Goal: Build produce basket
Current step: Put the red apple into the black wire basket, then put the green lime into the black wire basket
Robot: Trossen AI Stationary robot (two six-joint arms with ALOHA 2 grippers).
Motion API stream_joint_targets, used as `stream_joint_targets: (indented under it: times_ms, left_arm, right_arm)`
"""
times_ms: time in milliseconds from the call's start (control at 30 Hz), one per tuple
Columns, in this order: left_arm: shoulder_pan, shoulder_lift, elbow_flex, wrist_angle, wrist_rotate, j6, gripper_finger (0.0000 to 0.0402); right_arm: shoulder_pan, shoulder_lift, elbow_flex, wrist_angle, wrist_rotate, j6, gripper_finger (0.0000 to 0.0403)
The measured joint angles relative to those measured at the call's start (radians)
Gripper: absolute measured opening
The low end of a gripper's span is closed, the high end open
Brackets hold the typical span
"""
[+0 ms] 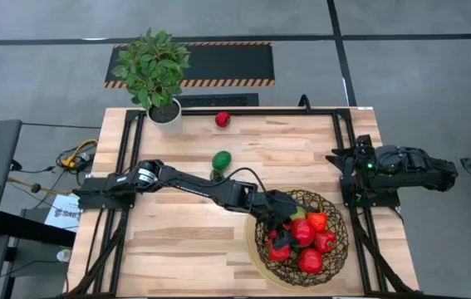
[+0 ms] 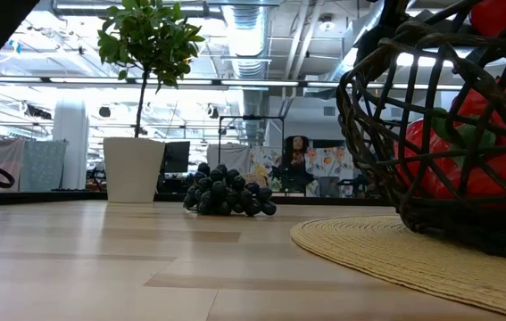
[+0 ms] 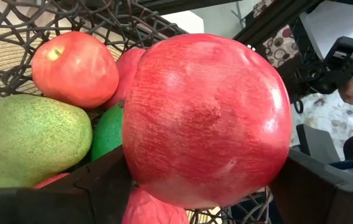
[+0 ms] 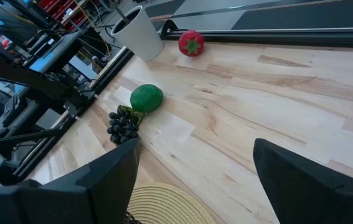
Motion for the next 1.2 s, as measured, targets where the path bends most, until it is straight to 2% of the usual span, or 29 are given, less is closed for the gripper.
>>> stream_joint_targets:
  times_ms: [367, 500, 667, 867, 1033, 1200]
  left_arm:
    - [0.016, -0.001, 0.000, 0.006, 0.008, 0.025, 0.0358]
    - [0.028, -0.001, 0.000, 0.007, 0.034, 0.048, 0.0361]
    - [0.045, -0.001, 0.000, 0.007, 0.135, 0.052, 0.0361]
    - [0.056, -0.003, 0.003, 0.003, 0.188, 0.052, 0.0361]
    - [0.089, -0.009, 0.066, 0.001, 0.259, 0.052, 0.0362]
    - [0.121, -0.009, 0.182, -0.054, 0.309, 0.088, 0.0362]
  right_arm:
    - [0.000, 0.000, 0.000, 0.000, 0.000, 0.000, 0.0333]
    - [0.000, 0.000, 0.000, 0.000, 0.000, 0.000, 0.0333]
    - [0.000, 0.000, 0.000, 0.000, 0.000, 0.000, 0.0333]
    - [0.000, 0.000, 0.000, 0.000, 0.000, 0.000, 0.0333]
    - [0.000, 0.000, 0.000, 0.000, 0.000, 0.000, 0.0333]
    - [0.000, 0.000, 0.000, 0.000, 0.000, 0.000, 0.0333]
